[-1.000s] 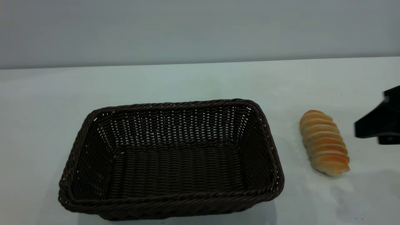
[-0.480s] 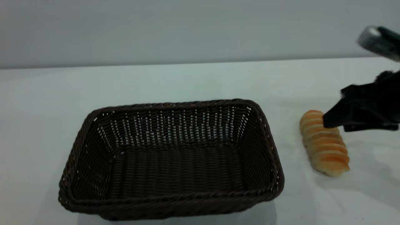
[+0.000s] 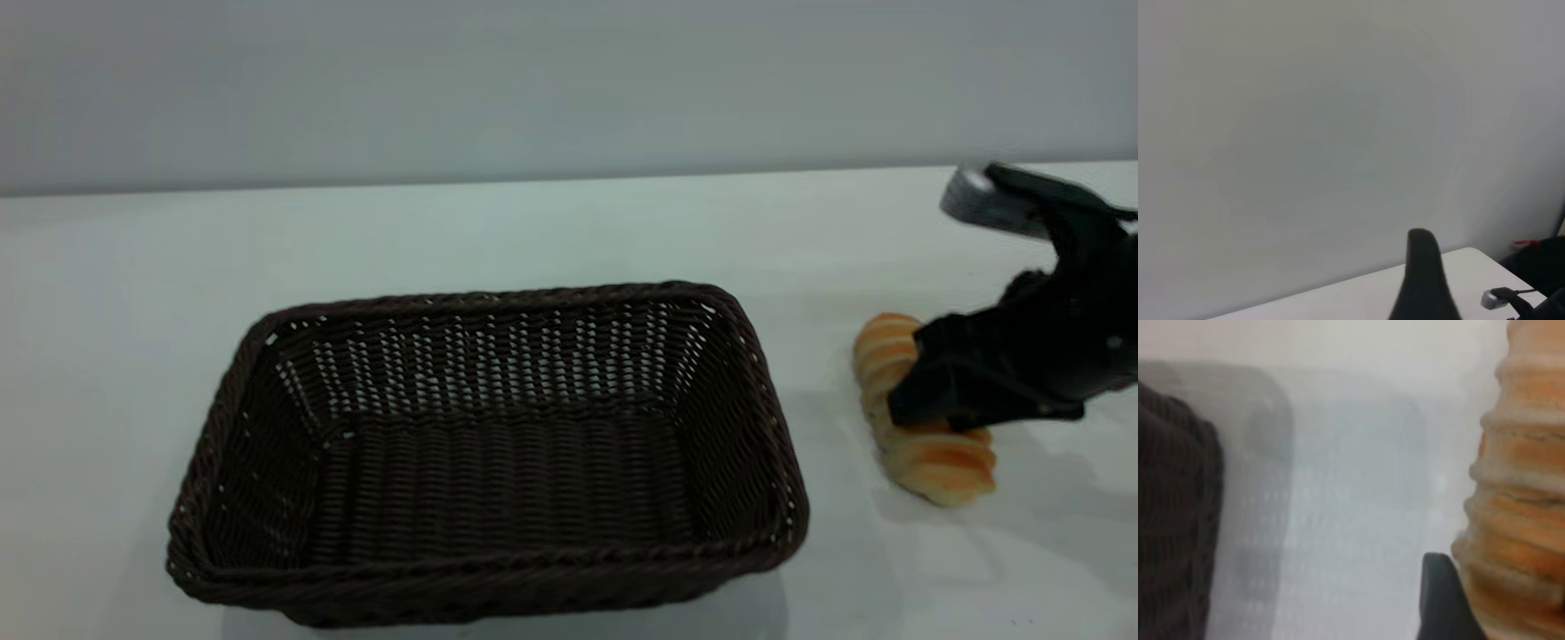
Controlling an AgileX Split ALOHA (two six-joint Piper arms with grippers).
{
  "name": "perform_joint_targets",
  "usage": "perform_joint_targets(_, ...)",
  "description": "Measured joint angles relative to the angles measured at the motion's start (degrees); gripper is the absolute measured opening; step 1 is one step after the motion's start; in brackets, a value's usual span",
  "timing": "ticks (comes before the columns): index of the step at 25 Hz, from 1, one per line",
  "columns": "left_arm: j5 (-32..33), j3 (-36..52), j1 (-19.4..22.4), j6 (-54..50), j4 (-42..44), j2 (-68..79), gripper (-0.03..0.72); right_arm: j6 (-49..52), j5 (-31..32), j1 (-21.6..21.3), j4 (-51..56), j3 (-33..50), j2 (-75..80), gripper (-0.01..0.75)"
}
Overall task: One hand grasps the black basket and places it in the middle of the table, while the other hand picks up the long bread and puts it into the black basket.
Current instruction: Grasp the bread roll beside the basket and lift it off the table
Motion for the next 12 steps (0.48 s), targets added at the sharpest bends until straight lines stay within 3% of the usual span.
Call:
perform_joint_targets(7, 0.17, 0.0, 0.0, 0.71, 0.0, -0.19, 0.594, -1.27, -0.98, 0.0, 0.38, -1.13, 3.84, 0.397)
perform_joint_targets(9, 0.17, 0.0, 0.0, 0.71, 0.0, -0.19, 0.594, -1.27, -2.05, 0.0, 0.38, -1.2, 3.91, 0.33)
perform_joint_targets(12, 0.17, 0.0, 0.0, 0.71, 0.0, -0.19, 0.594, -1.49, -3.73, 0.07, 0.32, -1.26, 3.96, 0.121)
